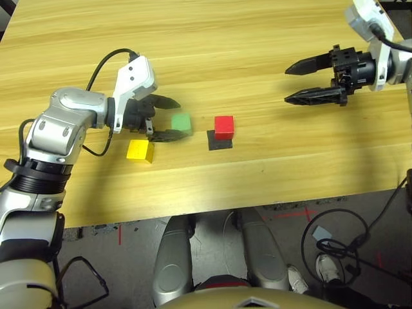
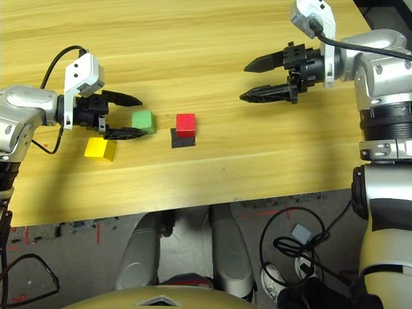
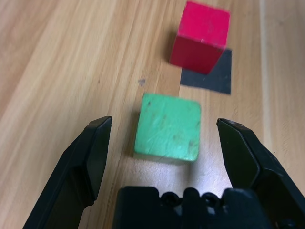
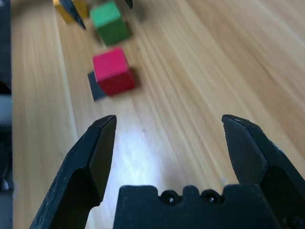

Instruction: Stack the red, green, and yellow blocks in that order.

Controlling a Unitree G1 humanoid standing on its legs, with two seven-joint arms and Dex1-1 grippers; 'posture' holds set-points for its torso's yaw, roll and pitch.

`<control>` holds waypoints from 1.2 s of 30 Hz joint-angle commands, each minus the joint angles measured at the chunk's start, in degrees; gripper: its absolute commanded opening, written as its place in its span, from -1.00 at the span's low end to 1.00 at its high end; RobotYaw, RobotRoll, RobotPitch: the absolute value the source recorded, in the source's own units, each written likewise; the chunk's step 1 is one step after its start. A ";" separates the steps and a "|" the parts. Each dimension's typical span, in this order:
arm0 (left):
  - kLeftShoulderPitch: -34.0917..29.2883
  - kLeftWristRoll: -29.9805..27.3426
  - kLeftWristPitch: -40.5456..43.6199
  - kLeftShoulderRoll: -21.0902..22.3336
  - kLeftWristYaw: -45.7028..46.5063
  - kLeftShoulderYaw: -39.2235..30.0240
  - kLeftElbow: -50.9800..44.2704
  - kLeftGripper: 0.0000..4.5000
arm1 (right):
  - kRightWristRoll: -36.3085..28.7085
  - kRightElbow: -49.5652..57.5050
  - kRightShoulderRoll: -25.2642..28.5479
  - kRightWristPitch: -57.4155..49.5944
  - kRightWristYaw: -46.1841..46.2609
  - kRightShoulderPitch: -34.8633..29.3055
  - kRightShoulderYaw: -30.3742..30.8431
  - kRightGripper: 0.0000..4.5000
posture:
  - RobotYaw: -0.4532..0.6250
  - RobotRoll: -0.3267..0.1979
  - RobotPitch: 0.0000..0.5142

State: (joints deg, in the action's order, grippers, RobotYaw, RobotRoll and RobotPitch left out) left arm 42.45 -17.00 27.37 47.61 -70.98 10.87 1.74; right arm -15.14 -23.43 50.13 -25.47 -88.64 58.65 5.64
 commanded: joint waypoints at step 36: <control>18.73 -3.93 19.48 -8.07 0.03 5.65 -8.10 -0.08 | -11.77 -0.27 -4.68 16.93 -3.86 -10.68 1.28 1.00 | 0.01 0.28 0.29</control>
State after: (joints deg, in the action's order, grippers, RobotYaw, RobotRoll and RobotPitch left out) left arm 60.88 -22.04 48.17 39.74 -70.88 15.47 -6.72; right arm -27.48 -25.28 45.58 -7.96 -92.02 48.70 7.79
